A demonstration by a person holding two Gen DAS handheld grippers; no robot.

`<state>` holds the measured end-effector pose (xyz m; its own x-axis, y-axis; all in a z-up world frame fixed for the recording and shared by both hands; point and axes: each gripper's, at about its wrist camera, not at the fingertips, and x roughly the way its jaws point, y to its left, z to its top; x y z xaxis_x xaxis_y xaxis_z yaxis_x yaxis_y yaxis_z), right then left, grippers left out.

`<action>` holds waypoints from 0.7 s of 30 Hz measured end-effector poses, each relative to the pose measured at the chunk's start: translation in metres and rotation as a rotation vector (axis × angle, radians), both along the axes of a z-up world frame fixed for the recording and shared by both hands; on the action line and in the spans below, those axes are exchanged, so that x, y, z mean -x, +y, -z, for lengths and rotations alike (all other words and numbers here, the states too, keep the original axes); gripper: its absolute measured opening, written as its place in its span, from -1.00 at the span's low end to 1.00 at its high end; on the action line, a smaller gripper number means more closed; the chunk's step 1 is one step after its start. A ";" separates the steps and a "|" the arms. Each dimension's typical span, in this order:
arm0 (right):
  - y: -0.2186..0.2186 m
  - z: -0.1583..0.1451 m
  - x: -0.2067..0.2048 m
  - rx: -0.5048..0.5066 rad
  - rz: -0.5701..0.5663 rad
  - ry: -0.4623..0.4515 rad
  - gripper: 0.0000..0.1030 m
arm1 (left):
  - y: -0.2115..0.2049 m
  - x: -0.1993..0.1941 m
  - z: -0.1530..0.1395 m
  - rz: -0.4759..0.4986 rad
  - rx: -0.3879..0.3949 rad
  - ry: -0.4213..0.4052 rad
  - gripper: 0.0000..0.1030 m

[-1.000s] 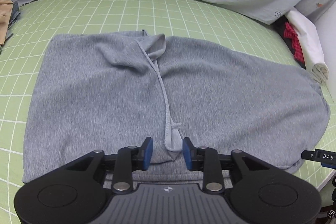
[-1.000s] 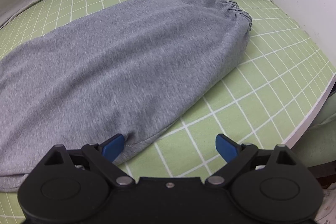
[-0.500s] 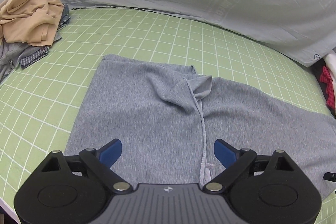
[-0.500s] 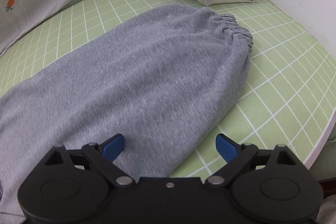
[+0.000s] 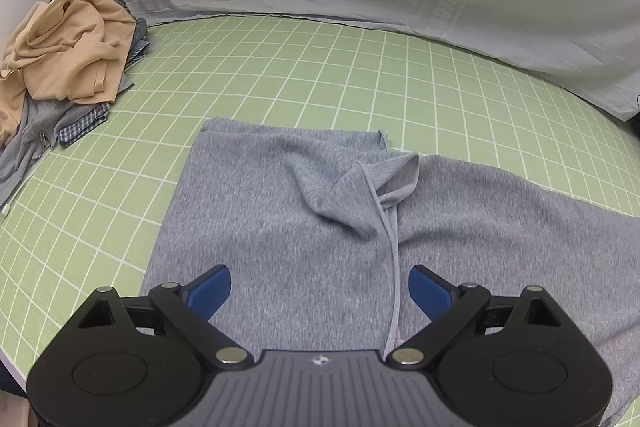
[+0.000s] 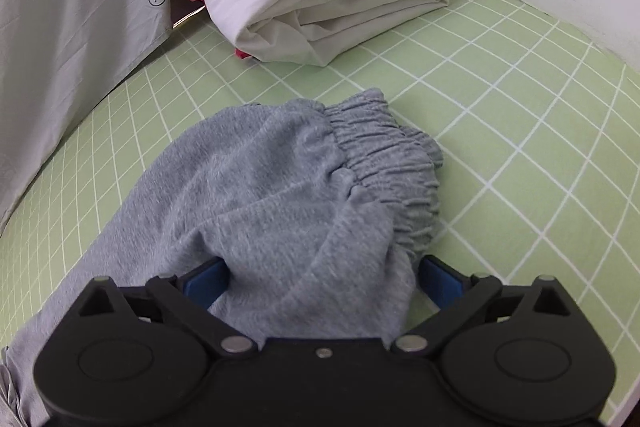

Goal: Fold clothes
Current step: 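Grasp the elastic waistband with the right gripper and lift it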

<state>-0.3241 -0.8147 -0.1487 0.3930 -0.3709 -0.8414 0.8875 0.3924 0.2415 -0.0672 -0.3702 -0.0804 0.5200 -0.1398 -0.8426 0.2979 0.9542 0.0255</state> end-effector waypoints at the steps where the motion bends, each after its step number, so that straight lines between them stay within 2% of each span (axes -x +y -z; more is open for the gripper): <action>1: -0.001 0.000 -0.001 0.001 -0.003 -0.014 0.99 | -0.006 -0.003 -0.004 0.017 -0.010 -0.007 0.85; 4: -0.010 -0.002 0.007 -0.033 0.038 -0.123 0.99 | -0.023 -0.012 -0.016 0.064 -0.040 -0.036 0.85; 7: -0.016 -0.005 0.013 -0.011 0.089 -0.162 0.99 | -0.042 -0.020 -0.028 0.084 -0.066 -0.080 0.85; 11: -0.026 0.003 0.010 0.035 0.120 -0.163 1.00 | -0.066 -0.036 -0.034 0.119 -0.104 -0.068 0.85; 16: -0.022 0.004 0.002 0.078 0.133 -0.120 0.94 | -0.095 -0.047 -0.046 0.184 -0.093 -0.086 0.85; 18: -0.016 0.004 -0.003 0.124 0.105 -0.061 0.57 | -0.103 -0.047 -0.050 0.201 -0.078 -0.096 0.85; 19: -0.012 0.004 -0.006 0.152 0.072 -0.020 0.47 | -0.106 -0.045 -0.051 0.209 -0.070 -0.101 0.85; 21: -0.004 0.005 -0.012 0.208 -0.010 0.041 0.03 | -0.109 -0.041 -0.051 0.225 -0.060 -0.107 0.85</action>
<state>-0.3119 -0.8189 -0.1540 0.3644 -0.5344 -0.7626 0.8909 0.4385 0.1184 -0.0260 -0.4792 -0.0295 0.5682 -0.2137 -0.7946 0.4949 0.8603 0.1226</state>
